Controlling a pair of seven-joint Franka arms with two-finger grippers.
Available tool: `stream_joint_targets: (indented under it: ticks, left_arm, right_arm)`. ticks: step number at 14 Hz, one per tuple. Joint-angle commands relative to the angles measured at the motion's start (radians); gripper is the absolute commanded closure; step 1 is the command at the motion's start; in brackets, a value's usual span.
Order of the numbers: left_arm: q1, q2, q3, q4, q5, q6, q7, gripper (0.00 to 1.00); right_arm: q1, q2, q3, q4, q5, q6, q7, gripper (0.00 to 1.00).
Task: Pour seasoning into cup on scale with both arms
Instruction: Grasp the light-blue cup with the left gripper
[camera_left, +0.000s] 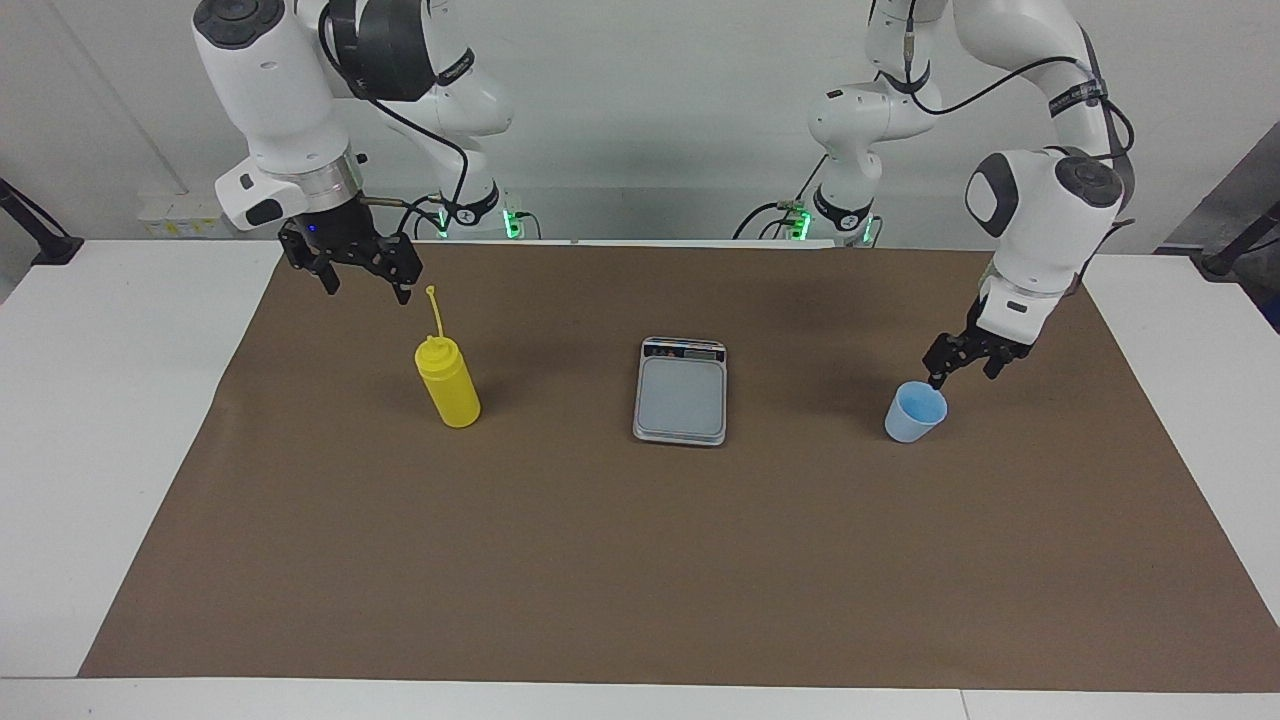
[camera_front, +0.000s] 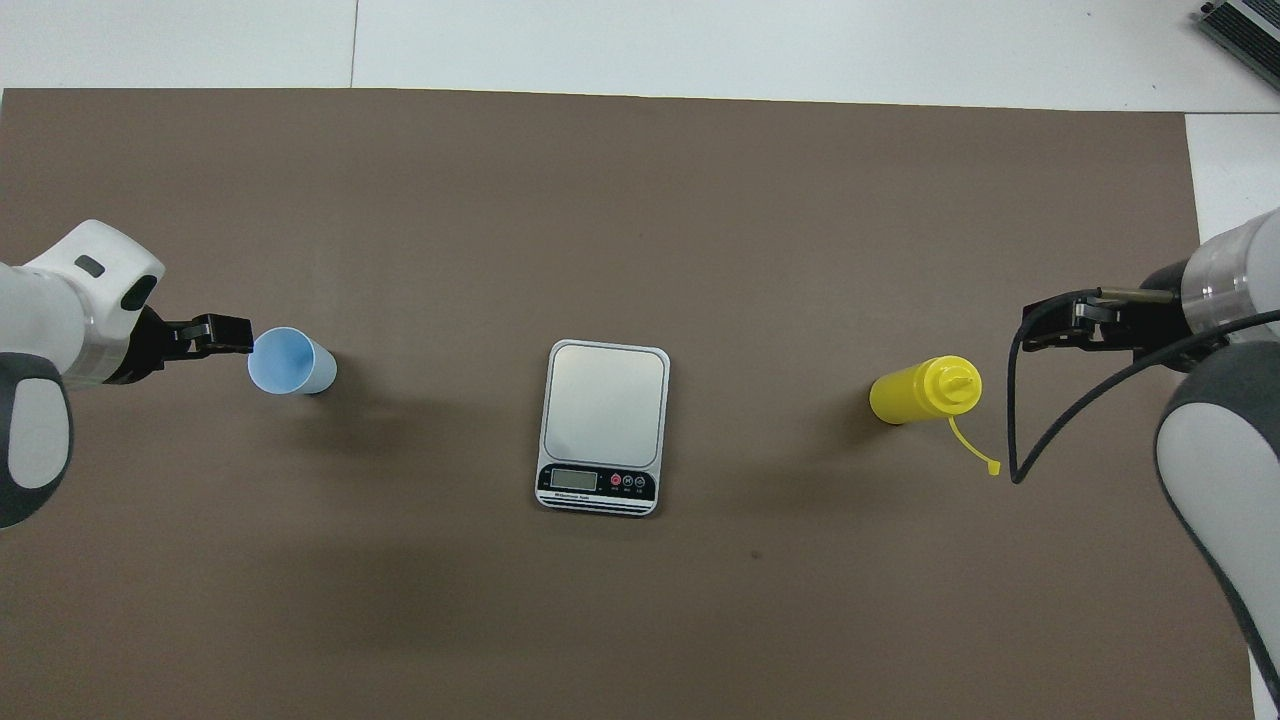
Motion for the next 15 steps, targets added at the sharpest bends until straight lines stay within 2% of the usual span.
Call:
stream_joint_targets:
  ticks: [1, 7, 10, 13, 15]
  left_arm:
    - [-0.002, -0.011, -0.001, -0.063, 0.011, 0.075, -0.033, 0.0]
    - [-0.003, 0.014, -0.001, -0.116, 0.011, 0.166, -0.039, 0.0]
    - [-0.014, 0.076, -0.002, -0.126, 0.011, 0.235, -0.046, 0.0]
    - [-0.017, 0.084, -0.002, -0.126, 0.011, 0.24, -0.045, 0.02]
    - [-0.019, 0.089, -0.001, -0.123, 0.011, 0.232, -0.043, 0.7]
  right_arm:
    - [-0.008, -0.017, 0.002, -0.017, 0.0, -0.002, -0.014, 0.0]
    - [-0.008, -0.016, 0.002, -0.017, 0.0, -0.002, -0.014, 0.0]
    - [-0.008, -0.016, 0.002, -0.017, 0.0, -0.002, -0.014, 0.0]
    - [-0.03, -0.019, -0.001, -0.02, 0.002, -0.026, -0.013, 0.0]
    - [-0.059, -0.02, -0.001, -0.017, 0.0, -0.072, -0.019, 0.0]
